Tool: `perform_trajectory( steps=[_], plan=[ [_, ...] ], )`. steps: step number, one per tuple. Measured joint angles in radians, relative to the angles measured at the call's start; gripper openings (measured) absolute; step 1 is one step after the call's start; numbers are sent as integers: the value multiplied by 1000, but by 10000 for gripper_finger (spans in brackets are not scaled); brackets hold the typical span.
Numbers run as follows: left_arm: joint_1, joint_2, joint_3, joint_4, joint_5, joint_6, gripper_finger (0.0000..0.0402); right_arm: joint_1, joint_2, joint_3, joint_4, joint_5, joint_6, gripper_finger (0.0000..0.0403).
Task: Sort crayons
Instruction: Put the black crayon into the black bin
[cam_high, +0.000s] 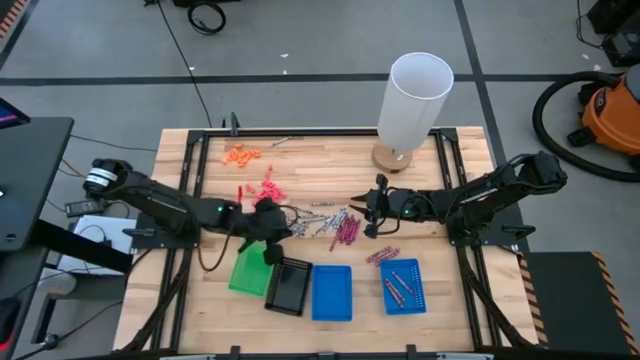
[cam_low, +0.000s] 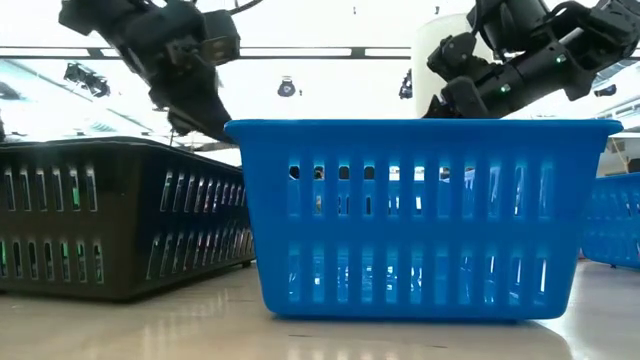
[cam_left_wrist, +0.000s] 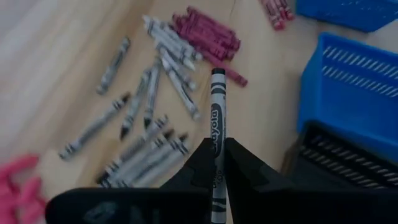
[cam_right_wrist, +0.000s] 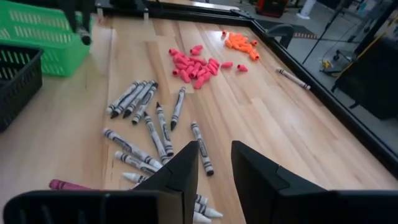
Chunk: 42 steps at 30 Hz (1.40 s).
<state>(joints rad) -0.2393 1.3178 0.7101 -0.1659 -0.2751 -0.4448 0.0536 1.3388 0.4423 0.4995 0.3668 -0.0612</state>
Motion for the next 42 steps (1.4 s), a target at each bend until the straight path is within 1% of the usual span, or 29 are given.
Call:
perform_trajectory(
  steps=[3,12,16,19,23,30,36,42],
  plan=[
    [-70,-3,0,-53,-70,-118,24,0,0,0,-9,-1,-20,105],
    [-275,-6,23,-124,-227,-461,25,0,1,0,-21,-20,-69,105],
    [-343,-6,23,-124,-232,-603,25,0,1,0,-22,-30,-73,105],
    [-375,4,23,-112,-228,-709,25,0,1,0,-22,-57,-67,105],
    [-378,28,23,-92,-181,-779,25,7,1,0,-22,-78,-47,105],
    [-321,53,23,-25,10,-796,25,32,1,0,-16,-80,-47,105],
    [-292,52,24,14,107,-841,25,49,1,0,11,-80,-1,105],
    [-253,56,24,37,117,-906,25,91,1,-4,20,-33,-6,105]
  ],
)
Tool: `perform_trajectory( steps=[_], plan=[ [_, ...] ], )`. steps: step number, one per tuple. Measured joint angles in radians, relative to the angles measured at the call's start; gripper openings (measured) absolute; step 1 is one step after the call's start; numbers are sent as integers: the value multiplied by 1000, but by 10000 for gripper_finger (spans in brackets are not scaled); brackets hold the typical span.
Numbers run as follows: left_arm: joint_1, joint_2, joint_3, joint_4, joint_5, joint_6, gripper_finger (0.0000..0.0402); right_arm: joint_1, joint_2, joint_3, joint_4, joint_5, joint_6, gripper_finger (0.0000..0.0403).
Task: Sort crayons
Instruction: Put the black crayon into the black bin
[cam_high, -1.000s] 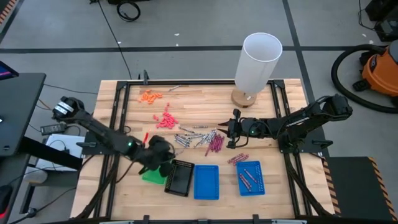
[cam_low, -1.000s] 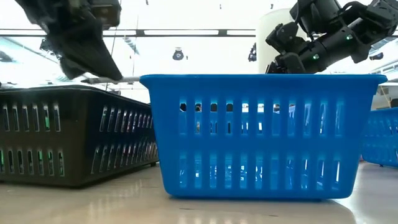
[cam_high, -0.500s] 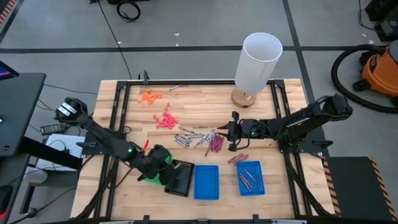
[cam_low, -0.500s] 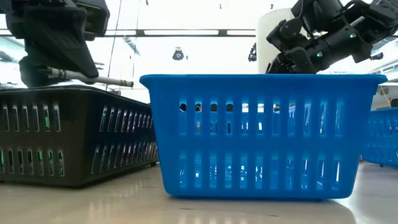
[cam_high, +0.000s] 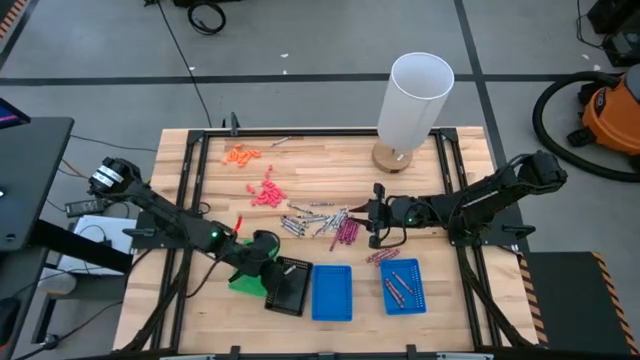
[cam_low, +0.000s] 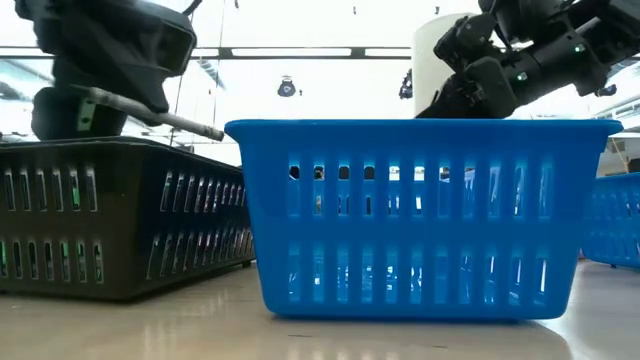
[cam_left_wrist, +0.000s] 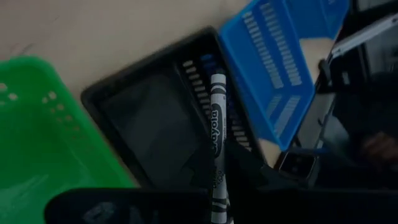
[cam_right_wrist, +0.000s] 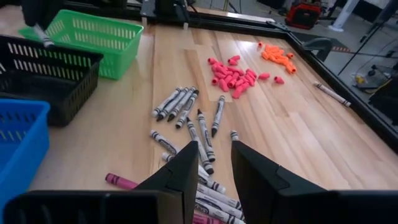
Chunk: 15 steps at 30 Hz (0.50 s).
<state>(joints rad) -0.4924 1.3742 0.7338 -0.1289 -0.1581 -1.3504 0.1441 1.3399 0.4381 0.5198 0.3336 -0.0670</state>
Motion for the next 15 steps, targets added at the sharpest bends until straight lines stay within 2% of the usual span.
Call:
perform_trajectory(
  steps=[3,9,15],
  plan=[
    [22,20,0,26,13,-18,25,17,0,-24,17,36,-19,105],
    [41,85,1,137,82,-72,25,19,0,-98,101,40,-39,105],
    [28,99,1,107,123,-124,27,19,0,-129,153,31,-65,105]
  ],
)
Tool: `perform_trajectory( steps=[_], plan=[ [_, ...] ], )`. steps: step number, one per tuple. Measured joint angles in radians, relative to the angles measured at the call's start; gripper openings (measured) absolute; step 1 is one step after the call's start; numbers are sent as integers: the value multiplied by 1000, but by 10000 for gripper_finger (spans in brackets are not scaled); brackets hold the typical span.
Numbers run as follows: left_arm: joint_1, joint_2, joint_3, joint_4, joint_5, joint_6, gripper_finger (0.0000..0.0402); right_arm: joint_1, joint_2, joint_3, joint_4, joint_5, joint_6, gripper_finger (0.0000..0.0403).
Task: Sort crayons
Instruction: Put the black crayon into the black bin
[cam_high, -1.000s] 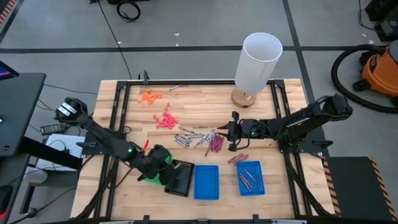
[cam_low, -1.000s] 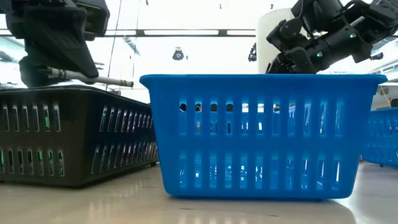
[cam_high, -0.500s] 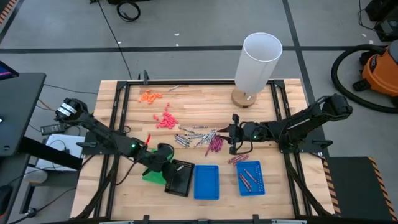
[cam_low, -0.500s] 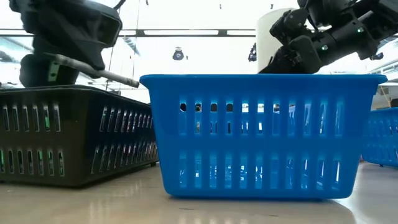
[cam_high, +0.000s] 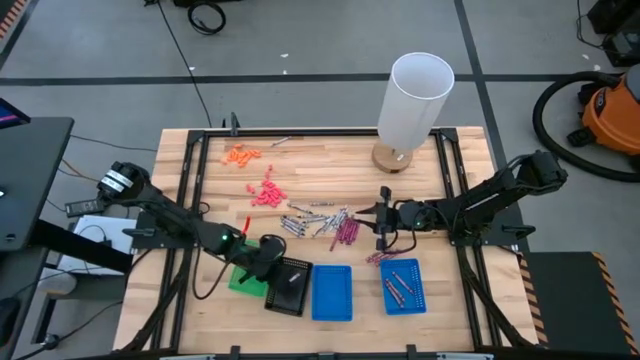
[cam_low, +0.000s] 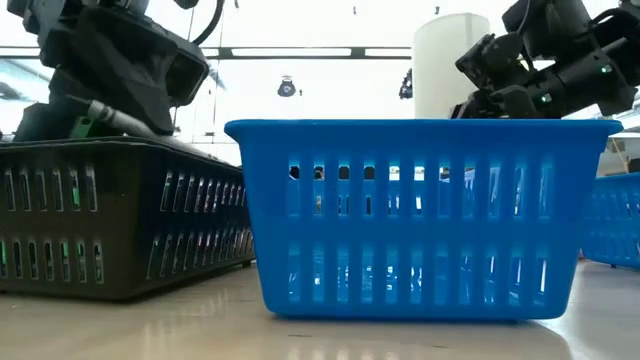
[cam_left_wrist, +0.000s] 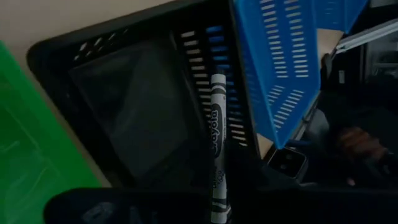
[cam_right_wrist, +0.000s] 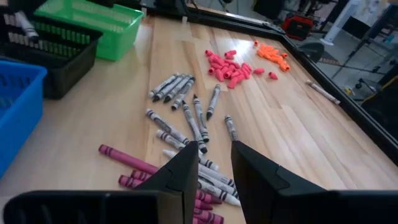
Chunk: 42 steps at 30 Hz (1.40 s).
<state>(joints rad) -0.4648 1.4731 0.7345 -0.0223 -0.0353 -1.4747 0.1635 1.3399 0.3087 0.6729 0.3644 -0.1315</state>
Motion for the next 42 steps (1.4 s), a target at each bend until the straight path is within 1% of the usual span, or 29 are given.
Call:
perform_trajectory(
  steps=[3,7,13,16,20,22,26,29,30,32,34,36,38,42],
  plan=[
    [0,0,0,4,-1,-7,42,0,0,-6,7,-5,-3,105],
    [4,0,34,-61,-3,1,70,0,0,-6,7,-15,-8,105],
    [8,0,125,-198,-7,86,101,0,0,-6,8,-18,-7,105],
    [28,0,196,-354,-38,162,113,-1,0,-6,8,-18,-5,105],
    [76,0,286,-568,-186,293,119,-1,0,-6,7,-18,-4,105],
    [103,0,309,-630,-273,376,119,-1,0,-6,7,-18,-4,105],
    [158,0,307,-643,-442,603,119,-1,0,-6,7,-18,-8,105],
    [206,0,284,-631,-536,800,119,-1,0,-6,7,-18,-10,105],
    [225,0,276,-626,-558,843,119,-1,0,-6,7,-18,-10,105],
    [274,0,259,-622,-555,909,118,0,0,-6,6,-18,-10,105],
    [334,0,231,-600,-490,981,118,0,0,-6,4,-18,-9,105],
    [387,0,200,-535,-431,1048,118,0,0,-6,0,-18,-4,105],
    [423,0,175,-458,-388,1114,118,0,0,-6,-1,-18,-4,105],
    [484,0,150,-391,-306,1221,118,0,0,-6,-1,-18,-4,105]
  ],
)
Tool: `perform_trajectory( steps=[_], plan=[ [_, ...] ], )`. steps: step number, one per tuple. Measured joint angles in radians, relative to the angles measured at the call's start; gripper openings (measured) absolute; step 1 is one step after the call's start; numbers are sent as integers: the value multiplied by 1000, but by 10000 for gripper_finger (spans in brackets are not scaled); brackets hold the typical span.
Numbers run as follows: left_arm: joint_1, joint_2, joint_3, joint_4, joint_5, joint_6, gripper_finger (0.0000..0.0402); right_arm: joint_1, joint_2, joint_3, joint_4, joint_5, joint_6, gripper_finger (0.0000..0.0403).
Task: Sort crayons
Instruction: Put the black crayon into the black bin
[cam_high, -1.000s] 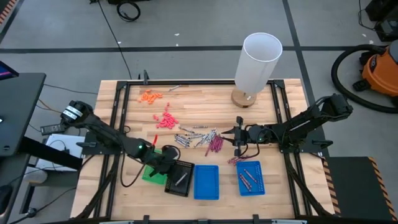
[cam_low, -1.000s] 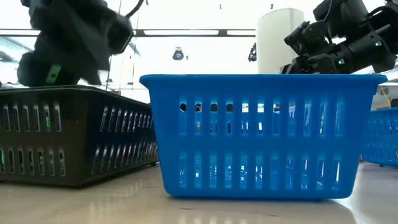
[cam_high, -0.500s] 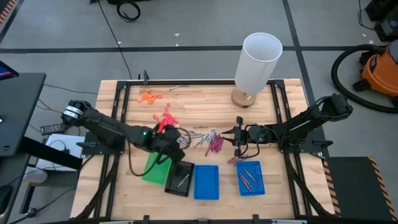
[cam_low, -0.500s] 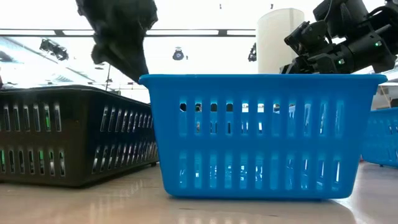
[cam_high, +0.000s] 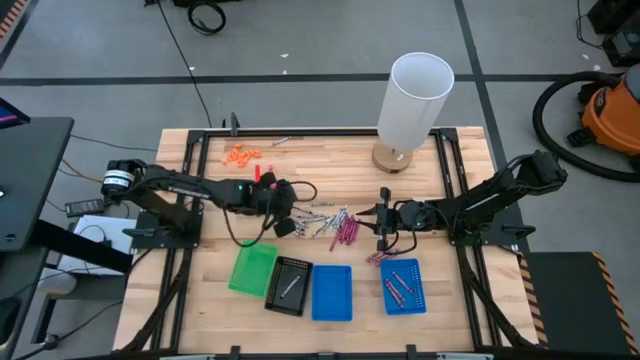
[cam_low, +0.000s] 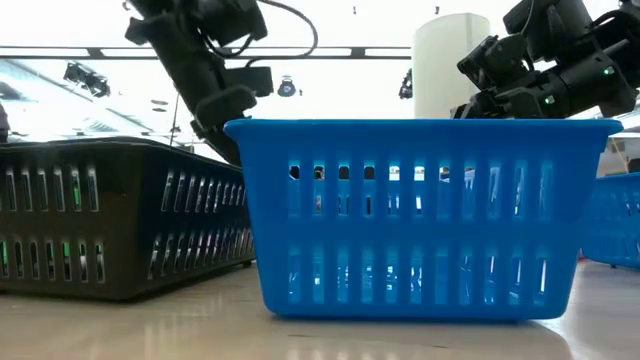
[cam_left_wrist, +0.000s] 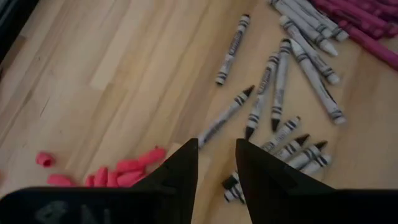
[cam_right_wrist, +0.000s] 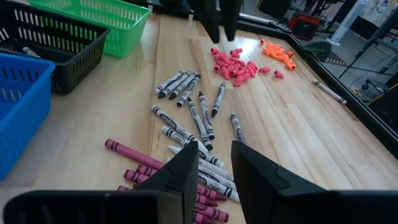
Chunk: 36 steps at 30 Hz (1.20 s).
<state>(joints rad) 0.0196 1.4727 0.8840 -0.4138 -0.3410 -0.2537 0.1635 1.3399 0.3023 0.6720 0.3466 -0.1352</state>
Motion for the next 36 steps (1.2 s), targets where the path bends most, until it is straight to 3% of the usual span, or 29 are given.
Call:
perform_trajectory(
  steps=[10,21,30,36],
  plan=[
    [86,28,-8,46,111,60,118,0,0,0,0,0,-3,105],
    [131,231,-6,184,188,146,118,-1,0,0,-6,0,-3,105],
    [189,244,-6,181,299,179,118,-1,0,0,-15,1,-7,105],
    [208,285,-2,185,362,198,92,-1,0,0,-17,1,-7,105]
  ],
)
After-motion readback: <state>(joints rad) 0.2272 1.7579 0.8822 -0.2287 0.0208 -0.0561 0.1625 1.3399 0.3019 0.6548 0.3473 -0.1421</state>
